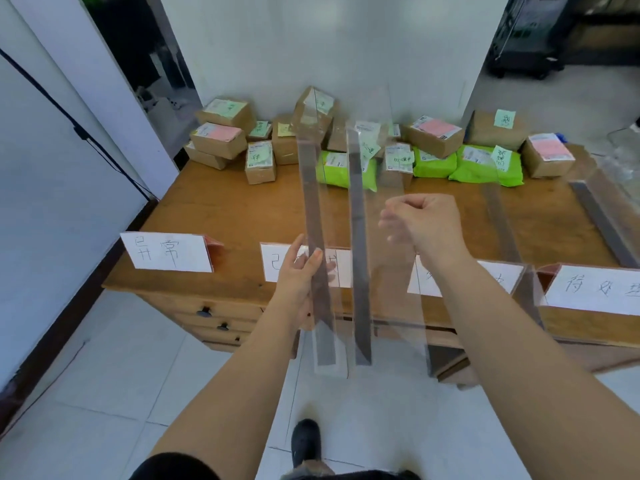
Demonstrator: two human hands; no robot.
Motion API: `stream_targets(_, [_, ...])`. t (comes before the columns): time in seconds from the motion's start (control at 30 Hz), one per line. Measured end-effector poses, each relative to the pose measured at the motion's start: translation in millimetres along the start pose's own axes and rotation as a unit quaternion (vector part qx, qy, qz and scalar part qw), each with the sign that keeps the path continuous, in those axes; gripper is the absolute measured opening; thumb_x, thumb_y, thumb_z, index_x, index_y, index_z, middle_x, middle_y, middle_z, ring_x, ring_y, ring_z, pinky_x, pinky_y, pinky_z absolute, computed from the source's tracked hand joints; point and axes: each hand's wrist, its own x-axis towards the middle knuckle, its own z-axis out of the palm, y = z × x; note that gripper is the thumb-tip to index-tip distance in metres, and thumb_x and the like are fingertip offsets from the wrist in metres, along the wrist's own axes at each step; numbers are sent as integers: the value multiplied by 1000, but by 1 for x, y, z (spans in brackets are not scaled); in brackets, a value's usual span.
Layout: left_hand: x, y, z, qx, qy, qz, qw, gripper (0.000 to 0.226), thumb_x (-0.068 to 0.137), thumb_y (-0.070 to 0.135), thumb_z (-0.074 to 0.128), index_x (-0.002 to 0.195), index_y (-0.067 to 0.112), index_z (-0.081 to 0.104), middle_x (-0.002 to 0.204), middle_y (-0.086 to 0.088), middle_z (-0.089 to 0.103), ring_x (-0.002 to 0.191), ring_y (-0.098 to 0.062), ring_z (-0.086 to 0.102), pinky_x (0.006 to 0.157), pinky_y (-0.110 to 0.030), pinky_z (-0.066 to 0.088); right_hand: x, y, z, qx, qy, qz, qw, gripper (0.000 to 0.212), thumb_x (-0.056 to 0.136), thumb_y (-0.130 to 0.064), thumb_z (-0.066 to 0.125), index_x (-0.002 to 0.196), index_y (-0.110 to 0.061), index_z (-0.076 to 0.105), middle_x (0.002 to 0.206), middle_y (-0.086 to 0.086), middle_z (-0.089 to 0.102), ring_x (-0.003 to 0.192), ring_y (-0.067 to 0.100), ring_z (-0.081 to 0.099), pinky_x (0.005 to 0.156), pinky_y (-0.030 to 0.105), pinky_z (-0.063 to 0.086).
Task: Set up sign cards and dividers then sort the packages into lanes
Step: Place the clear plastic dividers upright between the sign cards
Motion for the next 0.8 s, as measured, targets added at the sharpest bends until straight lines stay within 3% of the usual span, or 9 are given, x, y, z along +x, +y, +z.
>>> stream_targets(0.1, [18, 12, -13, 18, -31, 0, 999, 48, 93, 21, 51, 139, 29, 38, 107, 2, 61, 98, -26, 67, 90, -43, 53, 20, 5, 16, -42, 48, 22, 998, 25, 80, -6, 63, 58, -17, 66, 75, 13, 68, 67, 29, 67, 57, 35, 55])
stream_targets(0.17, [27, 19, -21, 23, -57, 5, 998, 52, 93, 21, 51, 141, 26, 34, 113, 2, 57, 101, -26, 65, 88, -42, 54, 30, 7, 24, -82, 62, 27, 994, 30, 77, -4, 60, 50, -15, 62, 66, 14, 65, 61, 30, 66, 54, 33, 50])
stream_targets(0.27, [41, 27, -28, 30, -84, 5, 996, 56, 91, 21, 54, 142, 25, 33, 134, -5, 49, 116, -31, 58, 98, -48, 48, 38, 10, 31, -193, 74, 26, 978, 41, 79, -4, 57, 41, -16, 45, 29, -9, 43, 34, 1, 48, 44, 22, 35])
stream_targets(0.33, [48, 31, -29, 34, -93, -2, 995, 58, 89, 22, 55, 142, 25, 33, 136, -6, 50, 114, -30, 60, 97, -48, 48, 41, 15, 35, -262, 79, 30, 961, 41, 80, -1, 56, 45, -11, 36, 22, -4, 30, 27, 2, 41, 38, 17, 29])
stream_targets(0.43, [55, 34, -23, 38, -104, -8, 994, 59, 88, 22, 55, 143, 24, 32, 135, -7, 52, 100, -25, 67, 90, -43, 53, 56, 30, 38, -363, 79, 31, 928, 42, 81, -5, 55, 47, -11, 32, 41, 2, 29, 41, 14, 30, 42, 27, 24])
stream_targets(0.5, [60, 35, -17, 38, -110, -11, 993, 60, 88, 22, 55, 143, 23, 31, 136, -7, 51, 97, -25, 67, 91, -44, 53, 66, 40, 38, -404, 70, 49, 911, 39, 82, -6, 53, 49, -9, 34, 48, 5, 30, 48, 23, 35, 45, 28, 26])
stream_targets(0.6, [68, 35, -10, 45, -111, -16, 993, 61, 87, 23, 57, 143, 24, 32, 139, -8, 49, 107, -30, 63, 97, -49, 48, 79, 53, 39, -421, 58, 79, 902, 22, 85, -7, 52, 63, -3, 49, 57, 7, 45, 66, 29, 48, 59, 27, 36])
stream_targets(0.7, [76, 37, -3, 48, -106, -21, 993, 63, 86, 21, 59, 143, 23, 32, 140, -8, 47, 111, -32, 61, 99, -51, 46, 93, 66, 37, -423, 42, 100, 900, 16, 87, -8, 51, 72, -3, 53, 74, 12, 54, 70, 29, 52, 62, 28, 39])
stream_targets(0.8, [84, 40, 6, 50, -106, -22, 993, 61, 86, 19, 58, 142, 23, 33, 141, -9, 47, 113, -32, 60, 99, -52, 46, 105, 78, 34, -417, 33, 118, 901, 17, 87, -9, 51, 70, -4, 54, 76, 12, 57, 71, 29, 55, 61, 28, 42])
